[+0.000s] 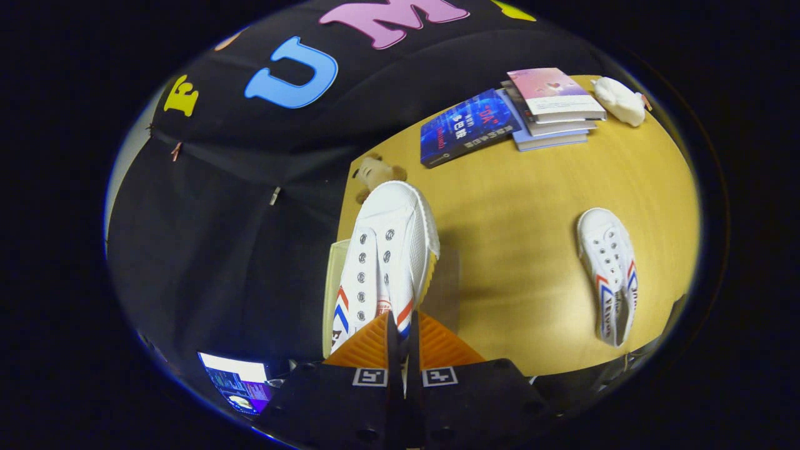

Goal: Open the storage box then place both shoes into the box .Put the left shoe in first, then the right shoe, with the right side of both shoes facing outward in a uniform manner.

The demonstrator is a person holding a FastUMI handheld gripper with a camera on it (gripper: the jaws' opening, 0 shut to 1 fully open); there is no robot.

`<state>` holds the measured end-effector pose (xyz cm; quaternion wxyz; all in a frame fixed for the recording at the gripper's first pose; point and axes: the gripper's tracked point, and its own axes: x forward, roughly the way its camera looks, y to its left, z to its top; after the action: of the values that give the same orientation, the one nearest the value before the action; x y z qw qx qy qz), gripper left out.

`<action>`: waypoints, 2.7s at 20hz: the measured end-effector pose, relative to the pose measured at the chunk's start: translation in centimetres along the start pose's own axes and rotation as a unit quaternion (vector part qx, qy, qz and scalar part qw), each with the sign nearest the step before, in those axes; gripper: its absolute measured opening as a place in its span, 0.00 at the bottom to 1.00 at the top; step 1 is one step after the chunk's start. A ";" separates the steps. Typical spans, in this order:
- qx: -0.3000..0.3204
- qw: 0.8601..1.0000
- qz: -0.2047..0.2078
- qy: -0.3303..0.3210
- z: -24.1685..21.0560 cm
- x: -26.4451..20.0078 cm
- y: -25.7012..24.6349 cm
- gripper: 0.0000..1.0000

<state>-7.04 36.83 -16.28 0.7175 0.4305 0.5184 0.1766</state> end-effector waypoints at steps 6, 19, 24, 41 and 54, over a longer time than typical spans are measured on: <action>-0.009 0.998 -0.025 0.057 -4.4 6.4 5.5 0.06; -0.007 0.994 -0.066 0.088 -6.7 15.2 5.3 0.07; -0.027 0.998 -0.015 0.062 -5.2 12.9 6.6 0.81; -0.023 0.984 -0.170 -0.038 4.8 -7.6 -22.0 0.89; -0.037 0.975 -0.191 0.112 0.5 -1.0 -34.9 0.72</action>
<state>-13.78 16.10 -43.61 0.6910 0.2744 0.6609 0.1022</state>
